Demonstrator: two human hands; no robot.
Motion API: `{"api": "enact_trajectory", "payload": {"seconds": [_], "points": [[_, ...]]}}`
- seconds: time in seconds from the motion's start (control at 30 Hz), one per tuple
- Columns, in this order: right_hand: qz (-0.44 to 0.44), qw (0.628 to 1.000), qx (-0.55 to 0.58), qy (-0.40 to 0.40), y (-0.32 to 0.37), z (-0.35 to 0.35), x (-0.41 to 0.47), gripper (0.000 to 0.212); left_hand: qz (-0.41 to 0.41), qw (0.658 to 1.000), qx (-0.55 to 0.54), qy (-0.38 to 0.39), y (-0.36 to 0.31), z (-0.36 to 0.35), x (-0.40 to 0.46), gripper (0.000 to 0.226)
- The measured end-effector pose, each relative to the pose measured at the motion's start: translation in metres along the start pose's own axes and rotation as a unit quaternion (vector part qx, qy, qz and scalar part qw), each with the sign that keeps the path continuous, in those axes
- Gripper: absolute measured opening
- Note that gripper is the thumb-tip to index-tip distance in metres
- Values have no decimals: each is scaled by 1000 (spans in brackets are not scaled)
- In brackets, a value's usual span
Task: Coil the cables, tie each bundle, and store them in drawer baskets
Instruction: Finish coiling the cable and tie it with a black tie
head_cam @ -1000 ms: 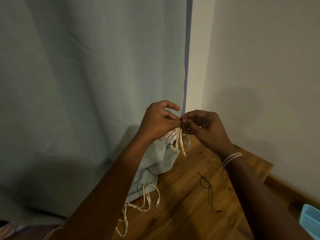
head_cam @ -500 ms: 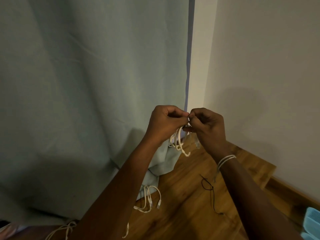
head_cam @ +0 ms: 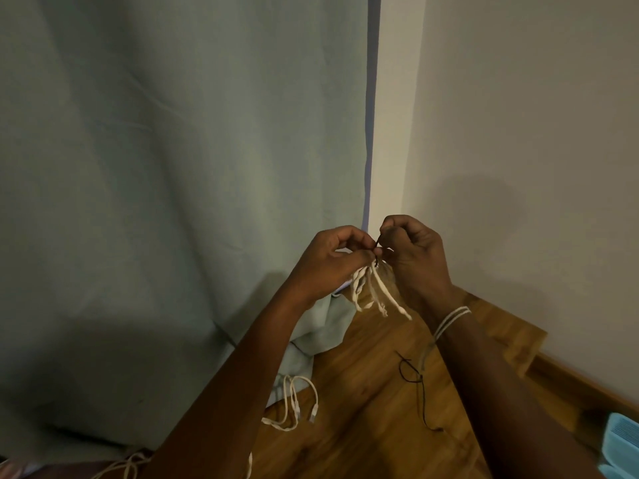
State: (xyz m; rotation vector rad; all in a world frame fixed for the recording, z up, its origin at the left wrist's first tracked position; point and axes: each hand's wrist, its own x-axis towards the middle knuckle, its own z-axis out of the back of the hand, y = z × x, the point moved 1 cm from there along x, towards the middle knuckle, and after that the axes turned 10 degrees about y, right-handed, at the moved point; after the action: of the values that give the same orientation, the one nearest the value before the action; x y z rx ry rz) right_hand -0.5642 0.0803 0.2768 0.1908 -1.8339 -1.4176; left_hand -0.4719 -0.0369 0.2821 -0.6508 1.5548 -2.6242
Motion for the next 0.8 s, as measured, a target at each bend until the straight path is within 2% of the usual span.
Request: {"api": "enact_trajectory", "payload": {"seconds": [0.13, 0.27, 0.47, 0.6, 0.8], "points": [[-7, 999, 22, 33, 0, -1, -2, 22, -17, 999, 27, 18, 1, 1, -2, 27], [-11, 994, 54, 91, 0, -1, -1, 31, -30, 998, 46, -21, 0, 1, -4, 20], [-16, 990, 111, 85, 2, 0, -2, 27, -79, 994, 56, -57, 8, -1, -7, 17], [10, 992, 71, 102, 2, -2, -5, 21, -87, 994, 50, -46, 11, 2, -8, 18], [52, 992, -55, 105, 3, -6, -10, 22, -111, 984, 140, -9, 8, 10, -12, 11]]}}
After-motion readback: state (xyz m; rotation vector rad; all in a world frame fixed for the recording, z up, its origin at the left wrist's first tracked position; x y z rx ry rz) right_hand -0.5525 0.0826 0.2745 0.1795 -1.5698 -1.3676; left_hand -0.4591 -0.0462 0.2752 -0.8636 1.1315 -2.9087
